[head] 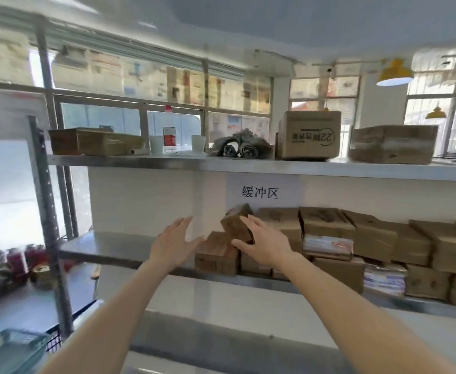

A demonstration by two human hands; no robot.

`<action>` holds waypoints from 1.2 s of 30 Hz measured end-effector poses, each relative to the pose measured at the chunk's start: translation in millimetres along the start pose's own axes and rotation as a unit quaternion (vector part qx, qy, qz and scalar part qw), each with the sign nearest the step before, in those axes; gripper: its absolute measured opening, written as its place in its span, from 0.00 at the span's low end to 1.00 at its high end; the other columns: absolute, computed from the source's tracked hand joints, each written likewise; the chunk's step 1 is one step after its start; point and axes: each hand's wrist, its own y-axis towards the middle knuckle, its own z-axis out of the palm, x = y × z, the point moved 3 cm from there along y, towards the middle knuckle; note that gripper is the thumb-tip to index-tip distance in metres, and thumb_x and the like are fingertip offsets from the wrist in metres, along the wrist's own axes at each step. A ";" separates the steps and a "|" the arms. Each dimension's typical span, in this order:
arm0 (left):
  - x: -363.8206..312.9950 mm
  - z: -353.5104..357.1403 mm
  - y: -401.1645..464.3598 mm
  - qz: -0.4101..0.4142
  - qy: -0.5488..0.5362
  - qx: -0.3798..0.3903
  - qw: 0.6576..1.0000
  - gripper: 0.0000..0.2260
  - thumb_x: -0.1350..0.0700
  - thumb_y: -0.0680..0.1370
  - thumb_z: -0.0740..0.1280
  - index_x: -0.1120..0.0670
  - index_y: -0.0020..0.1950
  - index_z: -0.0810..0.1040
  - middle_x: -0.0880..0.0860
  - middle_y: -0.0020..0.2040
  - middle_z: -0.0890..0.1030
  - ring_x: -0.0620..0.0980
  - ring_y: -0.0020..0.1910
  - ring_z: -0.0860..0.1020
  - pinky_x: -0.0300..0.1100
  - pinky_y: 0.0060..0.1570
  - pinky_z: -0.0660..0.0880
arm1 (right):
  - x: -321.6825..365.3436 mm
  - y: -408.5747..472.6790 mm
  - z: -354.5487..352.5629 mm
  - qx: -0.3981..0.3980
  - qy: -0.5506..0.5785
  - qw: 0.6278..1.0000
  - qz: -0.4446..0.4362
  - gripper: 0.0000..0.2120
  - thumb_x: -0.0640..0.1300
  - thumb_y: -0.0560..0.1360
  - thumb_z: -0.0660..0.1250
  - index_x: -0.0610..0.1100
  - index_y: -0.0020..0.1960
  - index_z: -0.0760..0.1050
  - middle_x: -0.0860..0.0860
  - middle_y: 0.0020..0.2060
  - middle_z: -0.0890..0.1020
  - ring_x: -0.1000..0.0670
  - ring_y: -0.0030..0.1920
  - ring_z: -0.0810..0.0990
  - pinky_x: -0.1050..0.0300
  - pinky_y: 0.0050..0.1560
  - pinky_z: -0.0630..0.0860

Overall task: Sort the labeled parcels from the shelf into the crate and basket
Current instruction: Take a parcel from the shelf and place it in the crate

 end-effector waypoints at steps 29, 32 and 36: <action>20.1 183.8 222.6 -0.067 -0.382 0.203 0.899 0.33 0.32 0.74 0.63 0.49 0.75 0.73 0.54 0.71 0.76 0.56 0.68 0.74 0.47 0.67 0.71 | -59.6 218.4 78.3 0.068 0.058 0.985 0.145 0.24 0.59 0.85 0.53 0.57 0.80 0.60 0.50 0.78 0.65 0.45 0.75 0.67 0.50 0.71 0.66; 20.8 181.6 225.2 -0.081 -0.464 0.199 0.859 0.27 0.38 0.77 0.66 0.48 0.73 0.74 0.49 0.63 0.79 0.50 0.59 0.78 0.42 0.57 0.76 | -53.1 216.6 78.4 0.046 0.078 0.982 0.164 0.24 0.56 0.84 0.55 0.54 0.79 0.62 0.49 0.75 0.69 0.45 0.71 0.71 0.52 0.67 0.70; 20.8 168.4 225.6 -0.077 -0.552 0.195 0.807 0.18 0.46 0.85 0.60 0.45 0.74 0.71 0.47 0.59 0.81 0.39 0.47 0.81 0.27 0.32 0.74 | -42.4 207.9 77.8 -0.009 0.157 0.968 0.195 0.26 0.59 0.83 0.58 0.54 0.79 0.62 0.48 0.69 0.77 0.48 0.62 0.79 0.53 0.62 0.76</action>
